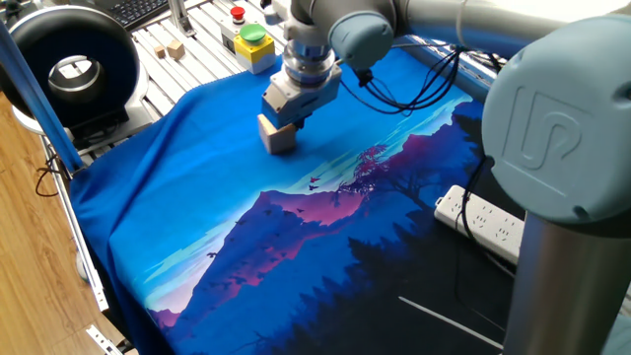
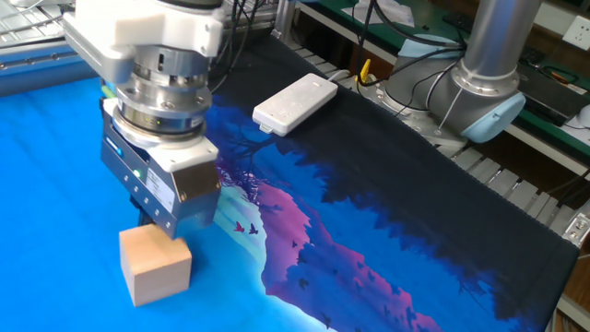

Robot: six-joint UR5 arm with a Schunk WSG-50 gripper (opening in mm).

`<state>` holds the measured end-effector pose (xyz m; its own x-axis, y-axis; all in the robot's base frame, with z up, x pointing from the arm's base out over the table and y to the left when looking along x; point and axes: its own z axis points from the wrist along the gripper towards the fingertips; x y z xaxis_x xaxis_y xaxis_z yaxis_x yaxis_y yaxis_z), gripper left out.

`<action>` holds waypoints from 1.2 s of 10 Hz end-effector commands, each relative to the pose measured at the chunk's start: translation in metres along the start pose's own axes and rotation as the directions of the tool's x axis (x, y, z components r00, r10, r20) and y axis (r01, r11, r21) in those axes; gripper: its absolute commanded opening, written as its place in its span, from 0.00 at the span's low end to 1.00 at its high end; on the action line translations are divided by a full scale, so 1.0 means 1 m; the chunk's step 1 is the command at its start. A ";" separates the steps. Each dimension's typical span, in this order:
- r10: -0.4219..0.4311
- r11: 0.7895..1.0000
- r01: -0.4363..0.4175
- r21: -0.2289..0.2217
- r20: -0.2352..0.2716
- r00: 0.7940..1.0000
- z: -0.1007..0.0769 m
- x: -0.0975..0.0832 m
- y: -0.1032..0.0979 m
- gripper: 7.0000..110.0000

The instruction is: Use the gripper to push the small block from left to right

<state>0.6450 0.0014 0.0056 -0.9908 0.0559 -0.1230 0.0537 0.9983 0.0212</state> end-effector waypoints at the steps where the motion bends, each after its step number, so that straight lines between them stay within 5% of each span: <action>1: 0.034 0.999 -0.034 -0.010 0.003 0.999 -0.003 -0.001 0.017 0.00; 8: 0.098 0.995 -0.098 -0.006 0.008 0.995 -0.006 0.004 0.056 0.00; 12: 0.069 0.998 -0.069 0.002 0.018 0.997 0.001 -0.002 0.046 0.00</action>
<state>0.6451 0.0491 0.0079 -0.9830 0.1264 -0.1333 0.1246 0.9920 0.0218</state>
